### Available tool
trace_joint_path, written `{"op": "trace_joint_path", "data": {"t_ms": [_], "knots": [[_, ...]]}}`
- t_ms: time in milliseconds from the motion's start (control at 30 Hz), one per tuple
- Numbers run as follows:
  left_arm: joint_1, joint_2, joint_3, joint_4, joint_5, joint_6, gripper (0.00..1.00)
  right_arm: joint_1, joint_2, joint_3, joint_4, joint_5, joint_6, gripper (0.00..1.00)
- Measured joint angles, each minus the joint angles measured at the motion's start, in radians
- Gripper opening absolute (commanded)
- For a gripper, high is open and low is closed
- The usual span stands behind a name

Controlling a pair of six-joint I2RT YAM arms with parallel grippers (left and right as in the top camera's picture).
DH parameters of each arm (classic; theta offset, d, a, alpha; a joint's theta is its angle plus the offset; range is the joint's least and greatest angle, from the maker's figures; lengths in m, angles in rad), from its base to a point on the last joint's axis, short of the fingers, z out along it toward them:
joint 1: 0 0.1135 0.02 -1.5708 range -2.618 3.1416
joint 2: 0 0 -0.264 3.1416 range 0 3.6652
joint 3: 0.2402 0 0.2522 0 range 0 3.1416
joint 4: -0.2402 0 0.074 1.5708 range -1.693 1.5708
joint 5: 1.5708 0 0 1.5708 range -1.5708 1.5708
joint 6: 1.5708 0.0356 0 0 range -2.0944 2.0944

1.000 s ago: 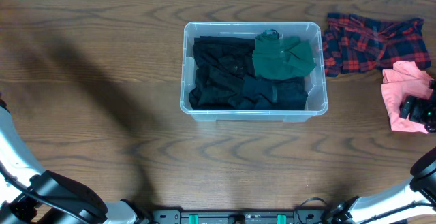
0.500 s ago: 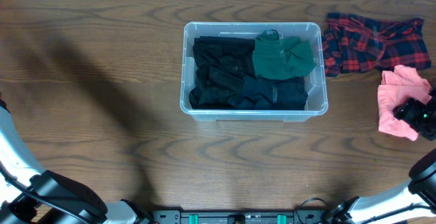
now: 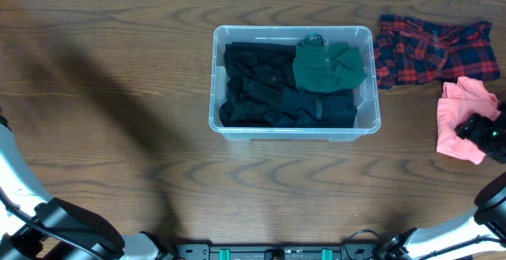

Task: Pack container
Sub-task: 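Lower the right gripper and grasp the pink garment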

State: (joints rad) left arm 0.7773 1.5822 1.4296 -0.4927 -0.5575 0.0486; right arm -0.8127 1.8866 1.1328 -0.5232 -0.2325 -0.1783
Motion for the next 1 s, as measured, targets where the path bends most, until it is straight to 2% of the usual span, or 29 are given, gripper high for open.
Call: {"op": "trace_joint_path", "data": {"t_ms": [333,733,833,1000], "knots": [[0.000,0.000,0.000,0.000,0.000,0.000,0.98,0.002,0.005,0.072,-0.015,0.054,-0.058,0.88],[0.000,0.000,0.000,0.000,0.000,0.000,0.98,0.002,0.051,0.072,-0.010,0.055,-0.069,0.86],[0.000,0.000,0.000,0.000,0.000,0.000,0.98,0.002,0.061,0.075,-0.009,0.040,-0.069,0.80],[0.000,0.000,0.000,0.000,0.000,0.000,0.98,0.002,0.069,0.078,-0.011,0.002,-0.072,0.63]]}}
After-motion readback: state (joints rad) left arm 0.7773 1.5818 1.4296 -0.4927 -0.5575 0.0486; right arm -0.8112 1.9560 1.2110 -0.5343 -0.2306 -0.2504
